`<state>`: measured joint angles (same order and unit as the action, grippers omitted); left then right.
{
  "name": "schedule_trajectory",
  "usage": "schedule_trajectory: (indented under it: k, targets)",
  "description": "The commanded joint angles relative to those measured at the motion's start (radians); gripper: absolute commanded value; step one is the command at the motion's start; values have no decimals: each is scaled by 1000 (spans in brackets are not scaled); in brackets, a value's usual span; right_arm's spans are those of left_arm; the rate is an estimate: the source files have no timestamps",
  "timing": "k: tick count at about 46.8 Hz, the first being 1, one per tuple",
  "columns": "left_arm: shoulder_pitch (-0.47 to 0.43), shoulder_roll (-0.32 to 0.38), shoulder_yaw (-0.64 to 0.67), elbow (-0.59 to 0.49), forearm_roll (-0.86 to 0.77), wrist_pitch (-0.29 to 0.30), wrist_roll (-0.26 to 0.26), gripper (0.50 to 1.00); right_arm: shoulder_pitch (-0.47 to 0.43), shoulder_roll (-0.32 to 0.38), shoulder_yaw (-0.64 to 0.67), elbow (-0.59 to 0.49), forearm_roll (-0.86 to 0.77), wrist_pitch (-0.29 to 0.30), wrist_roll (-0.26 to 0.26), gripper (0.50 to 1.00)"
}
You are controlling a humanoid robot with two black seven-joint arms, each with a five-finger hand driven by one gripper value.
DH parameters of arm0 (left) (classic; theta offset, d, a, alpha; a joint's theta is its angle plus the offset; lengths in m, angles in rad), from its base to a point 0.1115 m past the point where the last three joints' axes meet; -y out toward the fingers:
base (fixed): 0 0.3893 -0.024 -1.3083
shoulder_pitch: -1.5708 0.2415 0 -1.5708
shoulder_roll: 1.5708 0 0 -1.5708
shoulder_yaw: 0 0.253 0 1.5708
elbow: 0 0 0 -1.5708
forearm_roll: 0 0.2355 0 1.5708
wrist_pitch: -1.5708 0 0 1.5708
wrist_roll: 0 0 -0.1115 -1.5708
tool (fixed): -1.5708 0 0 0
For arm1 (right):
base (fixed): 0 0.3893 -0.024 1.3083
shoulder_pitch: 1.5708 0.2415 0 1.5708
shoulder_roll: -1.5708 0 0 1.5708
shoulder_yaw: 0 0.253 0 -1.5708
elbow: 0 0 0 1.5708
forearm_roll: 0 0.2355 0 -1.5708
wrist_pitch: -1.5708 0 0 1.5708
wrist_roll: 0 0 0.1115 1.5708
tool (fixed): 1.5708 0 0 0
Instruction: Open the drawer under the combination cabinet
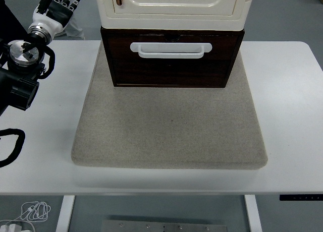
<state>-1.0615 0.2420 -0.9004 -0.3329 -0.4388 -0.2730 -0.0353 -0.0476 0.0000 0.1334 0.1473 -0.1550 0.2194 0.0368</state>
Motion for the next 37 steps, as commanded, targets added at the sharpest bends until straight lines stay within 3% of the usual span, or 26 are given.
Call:
schedule_trajectory:
  k: [1, 21, 37]
  targets:
    - [0, 0, 1, 0, -1, 1, 0, 1000, 0, 0, 0, 0, 0, 0, 0, 926]
    - [-11, 48, 0, 12, -5, -8, 0, 1000, 0, 0, 0, 0, 0, 0, 0, 926]
    - [-52, 94, 35, 3, 49, -57, 3, 1000, 0, 0, 0, 0, 0, 0, 0, 926]
